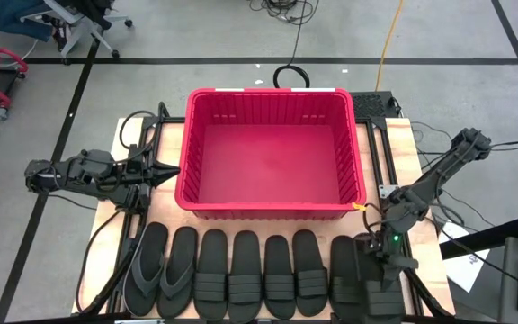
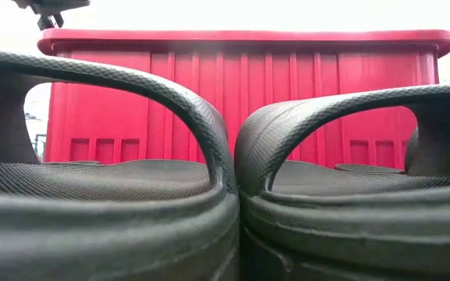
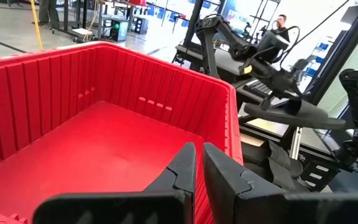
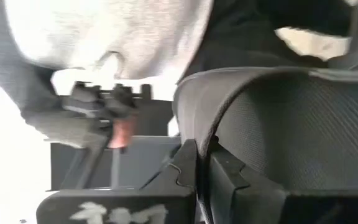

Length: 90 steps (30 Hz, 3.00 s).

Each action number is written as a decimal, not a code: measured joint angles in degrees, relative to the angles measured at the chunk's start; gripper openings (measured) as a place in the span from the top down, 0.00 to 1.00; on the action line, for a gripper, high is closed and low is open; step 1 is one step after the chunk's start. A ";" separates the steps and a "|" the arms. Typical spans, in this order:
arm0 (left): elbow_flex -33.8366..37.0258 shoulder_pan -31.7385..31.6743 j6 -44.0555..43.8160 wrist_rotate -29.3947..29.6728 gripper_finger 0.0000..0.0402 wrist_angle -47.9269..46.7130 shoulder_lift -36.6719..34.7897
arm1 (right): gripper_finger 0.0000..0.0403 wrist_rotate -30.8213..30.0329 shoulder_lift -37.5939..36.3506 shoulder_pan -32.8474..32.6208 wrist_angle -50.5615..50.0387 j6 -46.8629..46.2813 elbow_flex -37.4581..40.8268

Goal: Pick and place slides into bin
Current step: Put the black slipper into the red bin

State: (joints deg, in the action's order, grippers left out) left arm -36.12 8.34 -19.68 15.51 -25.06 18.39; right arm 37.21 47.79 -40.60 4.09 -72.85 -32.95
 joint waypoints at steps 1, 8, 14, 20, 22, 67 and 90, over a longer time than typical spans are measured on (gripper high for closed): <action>0.00 0.00 0.00 0.00 0.94 -0.02 0.00 | 0.99 -0.86 0.74 -0.02 -2.51 1.17 -1.66; 0.00 0.00 -0.11 0.02 0.94 -0.03 -0.02 | 0.99 1.97 7.12 -0.02 -18.08 8.97 -15.52; 0.00 0.00 0.00 0.02 0.94 -0.26 -0.01 | 0.99 3.20 10.76 2.87 -39.68 19.85 -28.56; 0.00 0.00 1.81 0.05 0.94 -0.64 -0.02 | 0.99 -9.46 12.06 11.22 -59.94 36.44 -42.67; 0.00 0.00 1.85 0.05 0.94 -0.64 0.00 | 0.99 -18.61 12.77 14.14 -65.35 42.98 -47.75; -0.02 0.00 -0.14 2.58 0.94 -4.12 1.09 | 0.99 -13.39 49.27 76.47 -92.45 117.78 -62.56; -0.02 0.00 -2.55 4.11 0.94 -2.83 1.12 | 0.99 -20.50 53.10 78.24 -72.46 113.31 -48.72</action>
State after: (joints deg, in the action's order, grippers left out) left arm -36.14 8.34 -22.23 19.62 -27.88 19.51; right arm 16.71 100.89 37.64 -68.37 40.46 -81.67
